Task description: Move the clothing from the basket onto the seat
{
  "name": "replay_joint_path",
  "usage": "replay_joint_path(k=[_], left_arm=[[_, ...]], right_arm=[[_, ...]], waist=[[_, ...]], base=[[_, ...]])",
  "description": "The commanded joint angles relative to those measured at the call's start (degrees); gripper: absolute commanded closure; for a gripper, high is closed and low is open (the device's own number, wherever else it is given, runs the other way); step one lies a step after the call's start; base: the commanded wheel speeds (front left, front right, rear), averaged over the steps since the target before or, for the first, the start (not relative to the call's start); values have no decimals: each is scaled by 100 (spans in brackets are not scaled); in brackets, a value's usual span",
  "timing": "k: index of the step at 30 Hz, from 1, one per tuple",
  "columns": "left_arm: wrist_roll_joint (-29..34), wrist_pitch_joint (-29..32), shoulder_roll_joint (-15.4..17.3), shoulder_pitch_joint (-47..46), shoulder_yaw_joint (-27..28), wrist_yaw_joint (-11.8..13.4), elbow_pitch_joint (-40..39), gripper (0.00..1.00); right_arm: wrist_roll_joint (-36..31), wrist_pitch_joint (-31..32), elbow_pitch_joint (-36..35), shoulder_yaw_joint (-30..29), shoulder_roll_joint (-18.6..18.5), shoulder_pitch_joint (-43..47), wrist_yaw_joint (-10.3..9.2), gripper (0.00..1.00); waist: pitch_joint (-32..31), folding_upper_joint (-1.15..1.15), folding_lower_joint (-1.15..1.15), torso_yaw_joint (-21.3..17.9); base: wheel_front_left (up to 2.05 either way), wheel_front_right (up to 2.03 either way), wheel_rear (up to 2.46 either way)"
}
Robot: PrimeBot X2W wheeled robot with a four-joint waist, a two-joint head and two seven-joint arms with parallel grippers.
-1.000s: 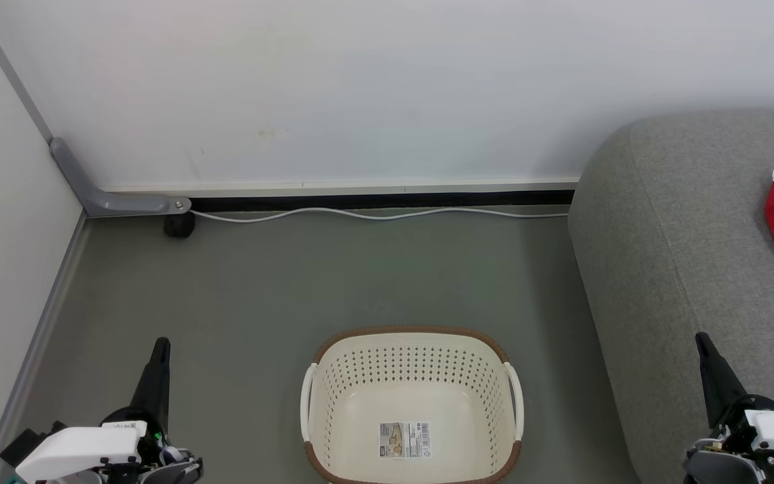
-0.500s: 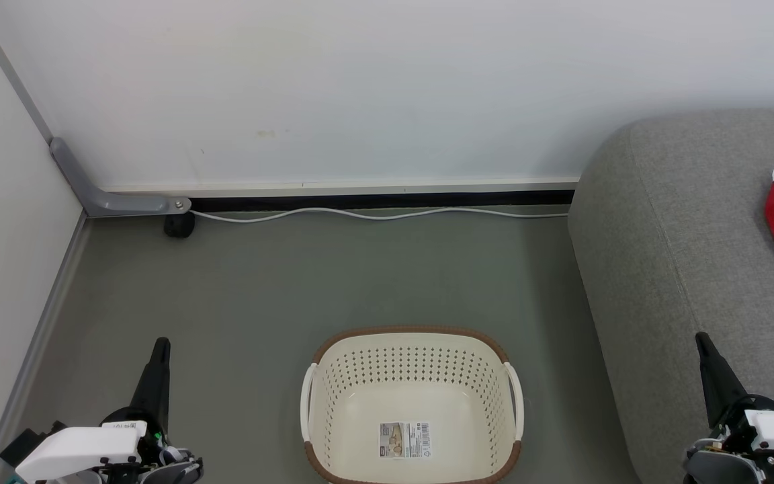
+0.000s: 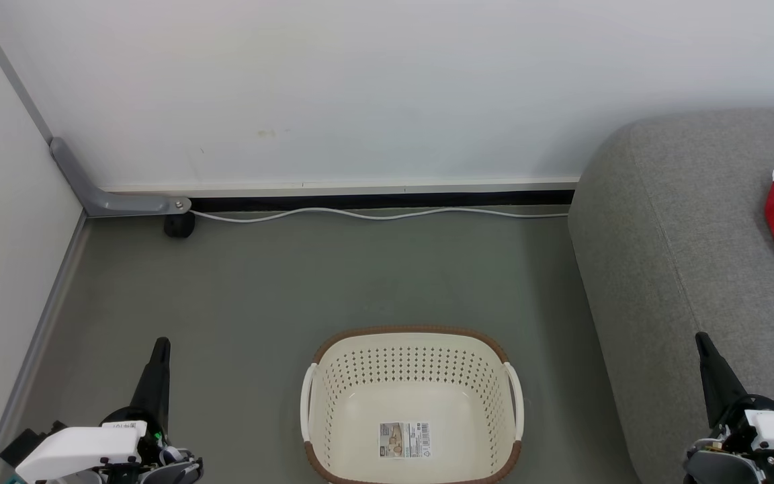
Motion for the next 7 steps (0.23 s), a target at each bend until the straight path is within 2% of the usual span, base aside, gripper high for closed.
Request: replay_joint_path(k=[1,7], left_arm=[[-27,17,100,-311,189,-47,-170,100],[-27,17,100,-311,189,-47,-170,100]], right_arm=[[63,45,-184,95,-59,-210,25,100],[64,45,-184,95,-59,-210,25,100]], waist=[[0,0,0,0],[0,0,0,0]], base=[[0,0,0],[0,0,0]])
